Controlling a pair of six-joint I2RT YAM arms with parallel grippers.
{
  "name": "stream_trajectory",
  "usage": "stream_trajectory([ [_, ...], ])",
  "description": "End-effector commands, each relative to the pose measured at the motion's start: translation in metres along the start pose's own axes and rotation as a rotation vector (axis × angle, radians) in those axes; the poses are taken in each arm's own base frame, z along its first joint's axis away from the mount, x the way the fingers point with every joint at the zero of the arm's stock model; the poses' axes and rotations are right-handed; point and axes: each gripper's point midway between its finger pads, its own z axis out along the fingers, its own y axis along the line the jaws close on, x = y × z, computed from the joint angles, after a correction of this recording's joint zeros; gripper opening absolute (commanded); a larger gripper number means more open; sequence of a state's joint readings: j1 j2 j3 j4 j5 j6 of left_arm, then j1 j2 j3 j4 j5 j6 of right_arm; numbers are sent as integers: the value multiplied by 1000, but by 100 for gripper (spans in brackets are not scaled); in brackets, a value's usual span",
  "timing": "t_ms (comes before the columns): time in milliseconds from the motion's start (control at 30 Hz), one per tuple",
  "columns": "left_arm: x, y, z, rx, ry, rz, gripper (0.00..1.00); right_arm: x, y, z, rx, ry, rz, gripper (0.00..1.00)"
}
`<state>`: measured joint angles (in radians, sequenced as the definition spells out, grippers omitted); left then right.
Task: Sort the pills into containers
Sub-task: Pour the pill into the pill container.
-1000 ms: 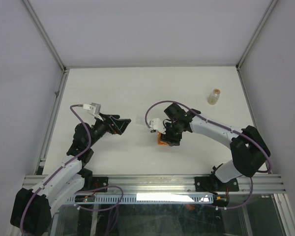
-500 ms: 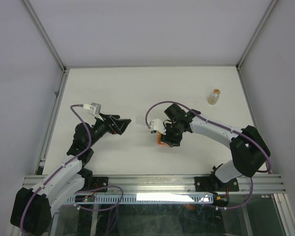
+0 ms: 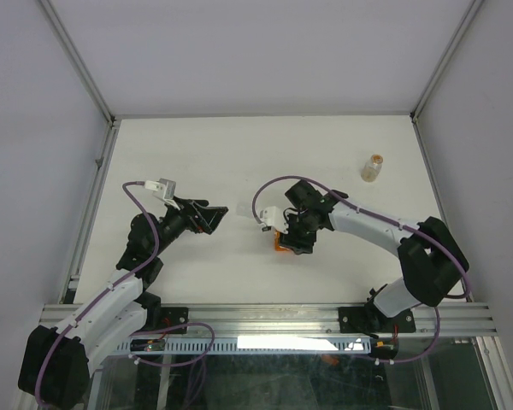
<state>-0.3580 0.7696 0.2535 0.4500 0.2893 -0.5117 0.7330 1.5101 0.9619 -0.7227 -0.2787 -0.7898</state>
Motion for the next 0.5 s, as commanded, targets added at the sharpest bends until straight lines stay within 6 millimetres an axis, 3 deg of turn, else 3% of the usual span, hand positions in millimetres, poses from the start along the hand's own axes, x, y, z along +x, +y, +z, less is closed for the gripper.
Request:
stream_trajectory([
  [0, -22, -13, 3, 50, -59, 46, 99, -12, -10, -8, 45, -38, -13, 0],
  [33, -22, -12, 3, 49, -55, 47, 99, -20, 0, -12, -17, -62, -1, 0],
  [133, -22, -12, 3, 48, -60, 44, 99, -7, -15, -6, 83, -30, -22, 0],
  [200, -21, -12, 4, 49, -52, 46, 99, -19, 0, -13, -11, -66, 0, 0],
  [267, -21, -12, 3, 48, -57, 44, 99, -12, -15, -10, 86, -50, -17, 0],
  [333, -21, -12, 3, 48, -52, 45, 99, -20, -2, -15, 4, -71, -1, 0],
  [400, -21, -12, 4, 47, -56, 43, 99, -11, -16, -8, 93, -52, -17, 0],
  [433, -22, -12, 4, 49, -56, 45, 99, -7, -14, -7, 76, -20, -11, 0],
  [467, -21, -13, 4, 52, -52, 47, 99, -15, -2, -11, -3, -40, 8, 0],
])
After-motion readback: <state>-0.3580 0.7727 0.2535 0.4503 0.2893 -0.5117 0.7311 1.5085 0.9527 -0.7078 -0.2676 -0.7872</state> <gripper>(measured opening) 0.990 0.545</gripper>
